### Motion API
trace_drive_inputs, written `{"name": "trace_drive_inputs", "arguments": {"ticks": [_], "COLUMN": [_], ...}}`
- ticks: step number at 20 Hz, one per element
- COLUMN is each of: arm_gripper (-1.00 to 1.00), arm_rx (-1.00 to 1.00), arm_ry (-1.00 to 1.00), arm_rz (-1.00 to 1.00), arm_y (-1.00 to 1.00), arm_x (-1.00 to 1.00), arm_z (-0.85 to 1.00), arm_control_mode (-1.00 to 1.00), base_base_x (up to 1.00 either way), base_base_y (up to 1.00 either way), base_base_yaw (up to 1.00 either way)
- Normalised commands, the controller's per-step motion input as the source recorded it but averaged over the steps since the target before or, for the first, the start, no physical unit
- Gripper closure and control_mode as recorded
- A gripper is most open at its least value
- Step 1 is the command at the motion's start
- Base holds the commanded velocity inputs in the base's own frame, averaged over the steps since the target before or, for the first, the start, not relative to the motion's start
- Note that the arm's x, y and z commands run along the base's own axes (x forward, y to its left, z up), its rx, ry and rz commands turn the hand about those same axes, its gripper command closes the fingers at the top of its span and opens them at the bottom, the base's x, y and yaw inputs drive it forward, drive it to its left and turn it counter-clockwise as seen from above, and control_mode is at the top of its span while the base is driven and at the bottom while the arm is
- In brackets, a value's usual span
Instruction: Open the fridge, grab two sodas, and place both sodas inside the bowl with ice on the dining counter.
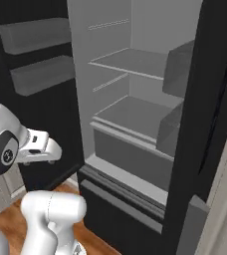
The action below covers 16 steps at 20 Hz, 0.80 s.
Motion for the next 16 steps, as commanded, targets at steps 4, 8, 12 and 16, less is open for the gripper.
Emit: {"name": "trace_drive_inputs", "arguments": {"ticks": [4,8,12,16], "arm_gripper": [-1.00,-1.00,-1.00,-1.00], "arm_rx": [0.00,0.00,0.00,0.00], "arm_ry": [0.00,0.00,0.00,0.00], "arm_rz": [0.00,0.00,0.00,0.00], "arm_y": [0.00,0.00,0.00,0.00], "arm_x": [0.00,0.00,0.00,0.00], "arm_z": [0.00,0.00,0.00,0.00], "arm_control_mode": [1.00,1.00,1.00,1.00], "base_base_x": [0.01,0.02,0.23,0.56], "base_base_y": [0.00,0.00,0.00,0.08], "base_base_yaw": [-0.45,-0.46,-0.48,-0.47]}}
